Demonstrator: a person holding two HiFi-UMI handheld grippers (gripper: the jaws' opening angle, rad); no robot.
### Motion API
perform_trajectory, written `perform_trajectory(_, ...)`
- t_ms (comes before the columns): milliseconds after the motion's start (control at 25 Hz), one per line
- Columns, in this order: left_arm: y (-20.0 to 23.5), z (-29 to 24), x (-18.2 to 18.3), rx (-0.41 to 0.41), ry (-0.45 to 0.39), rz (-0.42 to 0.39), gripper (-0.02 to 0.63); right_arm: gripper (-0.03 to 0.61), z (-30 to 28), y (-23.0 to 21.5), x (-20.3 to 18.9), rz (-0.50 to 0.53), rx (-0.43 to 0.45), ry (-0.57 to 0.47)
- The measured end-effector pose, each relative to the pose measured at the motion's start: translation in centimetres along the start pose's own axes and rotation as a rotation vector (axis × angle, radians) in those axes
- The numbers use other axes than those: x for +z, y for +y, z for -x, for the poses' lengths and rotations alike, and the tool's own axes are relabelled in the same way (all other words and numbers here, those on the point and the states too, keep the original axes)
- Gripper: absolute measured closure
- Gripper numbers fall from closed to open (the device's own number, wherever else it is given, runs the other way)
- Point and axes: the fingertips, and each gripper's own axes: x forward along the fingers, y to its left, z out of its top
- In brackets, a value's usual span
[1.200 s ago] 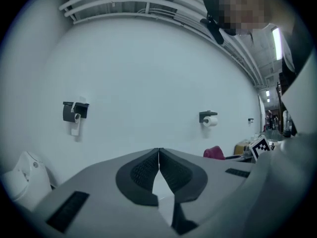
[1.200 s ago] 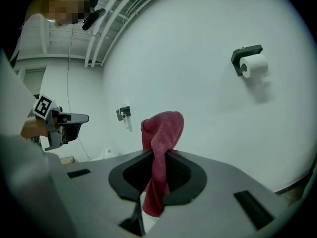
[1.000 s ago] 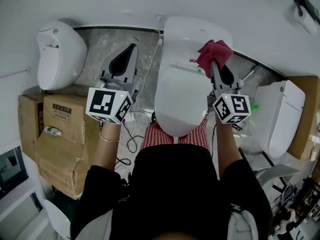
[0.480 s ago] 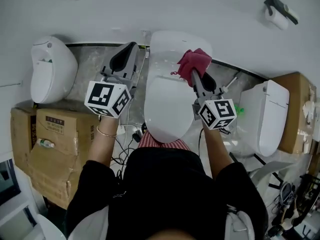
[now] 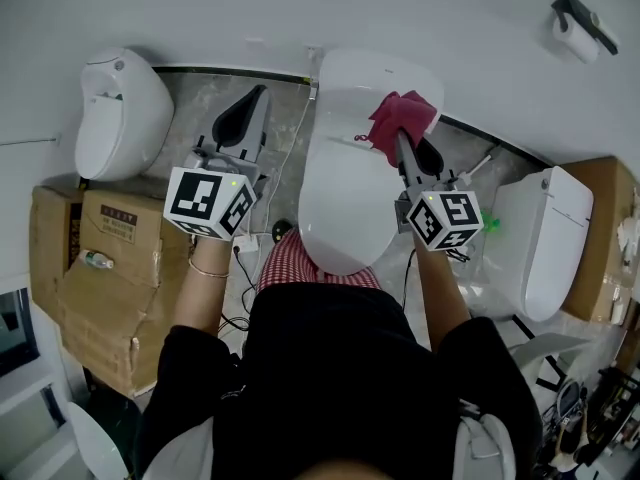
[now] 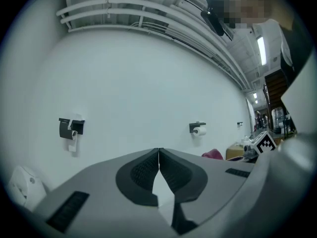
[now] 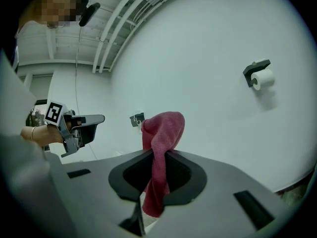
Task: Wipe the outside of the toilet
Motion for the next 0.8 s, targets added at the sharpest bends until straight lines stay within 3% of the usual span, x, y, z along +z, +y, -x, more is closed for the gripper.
perform_trajectory(200, 4.4, -0.2, -0.3, -0.020, -0.013, -0.003, 0.603, 0.518, -2.6, 1.9, -0.2, 0.020, -0.033, 0.013)
perform_trajectory(480, 13.1, -1.8, -1.9, -0.149, 0.003, -0.040, 0.603, 0.518, -11.3, 6.8, -1.1, -0.016, -0.138, 0.004)
perform_trajectory(800, 20.8, -2.9, -4.2, -0.218, 0.017, 0.021, 0.603, 0.518, -18.4, 11.6, -4.0, -0.050, -0.213, 0.041)
